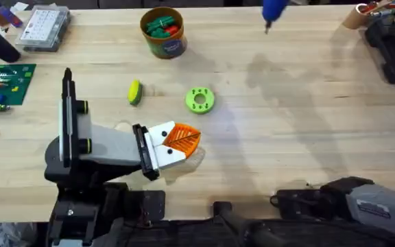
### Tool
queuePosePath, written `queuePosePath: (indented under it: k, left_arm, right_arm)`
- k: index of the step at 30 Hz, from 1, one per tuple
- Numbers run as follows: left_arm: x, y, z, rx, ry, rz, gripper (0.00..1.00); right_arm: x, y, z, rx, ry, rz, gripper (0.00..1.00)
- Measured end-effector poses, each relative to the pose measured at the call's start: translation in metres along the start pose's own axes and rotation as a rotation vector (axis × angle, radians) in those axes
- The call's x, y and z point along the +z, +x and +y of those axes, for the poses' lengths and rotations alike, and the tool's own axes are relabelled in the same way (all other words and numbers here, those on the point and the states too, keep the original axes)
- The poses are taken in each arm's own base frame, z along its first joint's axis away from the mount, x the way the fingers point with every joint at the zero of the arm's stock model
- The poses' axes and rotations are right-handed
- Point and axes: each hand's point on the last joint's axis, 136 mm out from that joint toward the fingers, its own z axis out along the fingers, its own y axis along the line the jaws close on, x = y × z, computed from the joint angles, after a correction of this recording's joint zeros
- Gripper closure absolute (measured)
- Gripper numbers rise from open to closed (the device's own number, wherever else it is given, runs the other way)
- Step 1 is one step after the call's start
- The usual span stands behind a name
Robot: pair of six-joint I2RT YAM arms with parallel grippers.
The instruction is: Pick up the gripper from the table and insert it into the empty holder that is missing its gripper. Then pick up a screw, insert it into the mounting hole, and use the screwdriver to tighten it. Finally, clean up the table by picking up the vegetable and placing it into the bucket.
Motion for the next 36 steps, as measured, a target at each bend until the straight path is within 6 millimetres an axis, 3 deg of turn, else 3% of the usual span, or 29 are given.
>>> queuePosePath:
  k: [1, 5, 13, 20, 36]
  left_arm:
    - [0.000, 0.000, 0.000, -0.002, 0.000, 0.001, 0.996]
    - [0.000, 0.000, -0.001, -0.004, 0.003, 0.001, 0.996]
    - [0.000, 0.000, -0.001, -0.004, 0.003, 0.001, 0.996]
    - [0.000, 0.000, -0.001, -0.004, 0.004, 0.001, 0.996]
    - [0.000, 0.000, -0.001, -0.004, 0.004, 0.001, 0.996]
  right_arm:
    - [-0.004, -0.018, 0.021, -0.020, -0.087, -0.071, 0.981]
    - [-0.009, -0.043, 0.051, -0.040, -0.216, -0.170, 0.981]
    - [-0.021, -0.067, 0.106, -0.048, -0.425, -0.330, 0.981]
    - [-0.022, -0.040, 0.138, -0.046, -0.614, -0.432, 0.983]
    - [-0.060, 0.014, 0.190, -0.106, -1.005, -0.382, 0.984]
